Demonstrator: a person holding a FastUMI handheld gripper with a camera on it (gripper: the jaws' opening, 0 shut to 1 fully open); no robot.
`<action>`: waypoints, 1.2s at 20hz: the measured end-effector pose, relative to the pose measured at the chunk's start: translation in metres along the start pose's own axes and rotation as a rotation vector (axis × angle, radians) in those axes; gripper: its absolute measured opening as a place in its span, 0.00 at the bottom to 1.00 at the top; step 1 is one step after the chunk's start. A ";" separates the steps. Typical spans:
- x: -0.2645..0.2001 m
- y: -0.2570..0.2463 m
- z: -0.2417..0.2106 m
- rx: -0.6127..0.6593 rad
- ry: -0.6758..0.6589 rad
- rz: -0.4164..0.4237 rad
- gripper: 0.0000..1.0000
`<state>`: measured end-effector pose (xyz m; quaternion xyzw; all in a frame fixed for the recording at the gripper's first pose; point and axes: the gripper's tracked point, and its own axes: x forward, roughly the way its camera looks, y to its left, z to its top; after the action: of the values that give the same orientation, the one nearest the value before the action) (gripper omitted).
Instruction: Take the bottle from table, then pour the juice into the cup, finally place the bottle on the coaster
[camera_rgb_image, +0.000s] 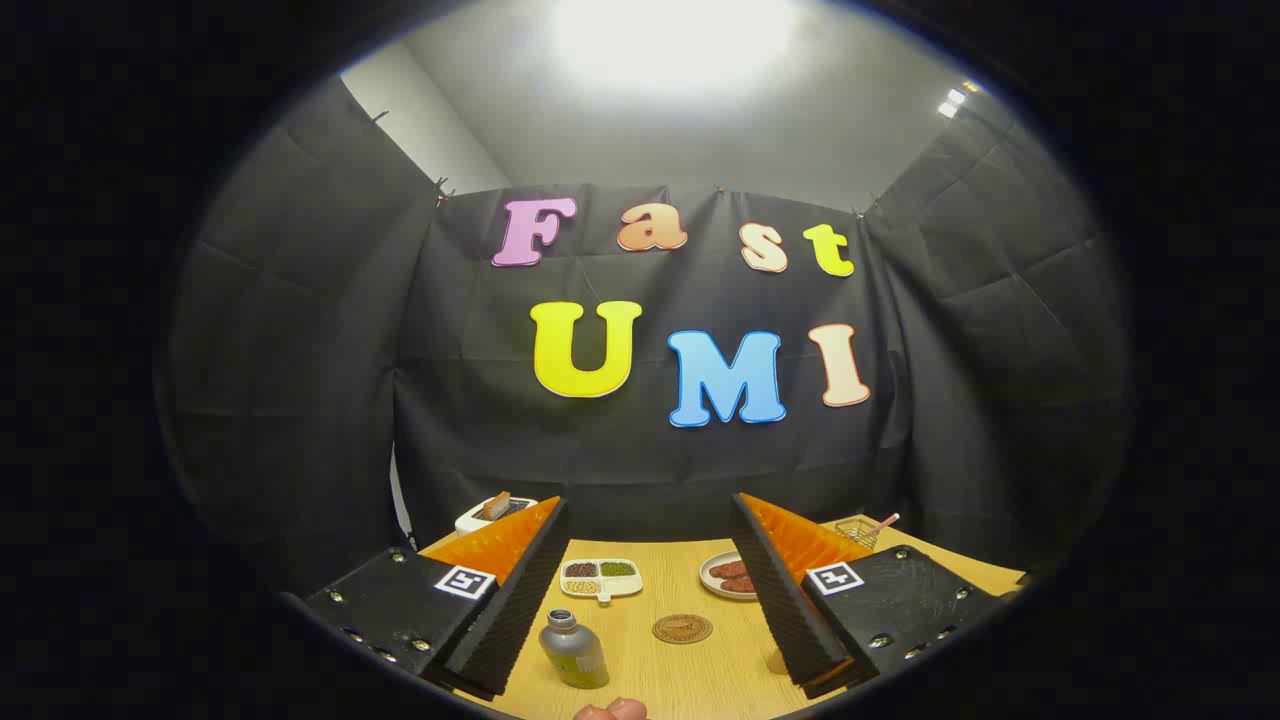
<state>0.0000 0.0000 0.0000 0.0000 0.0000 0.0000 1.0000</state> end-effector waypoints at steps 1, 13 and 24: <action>0.001 -0.002 0.000 -0.002 0.002 -0.001 0.98; 0.006 -0.005 0.001 0.000 -0.005 0.003 0.98; 0.009 0.006 -0.001 0.033 -0.025 0.012 0.98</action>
<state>0.0087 0.0064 -0.0013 0.0167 -0.0123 0.0058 0.9998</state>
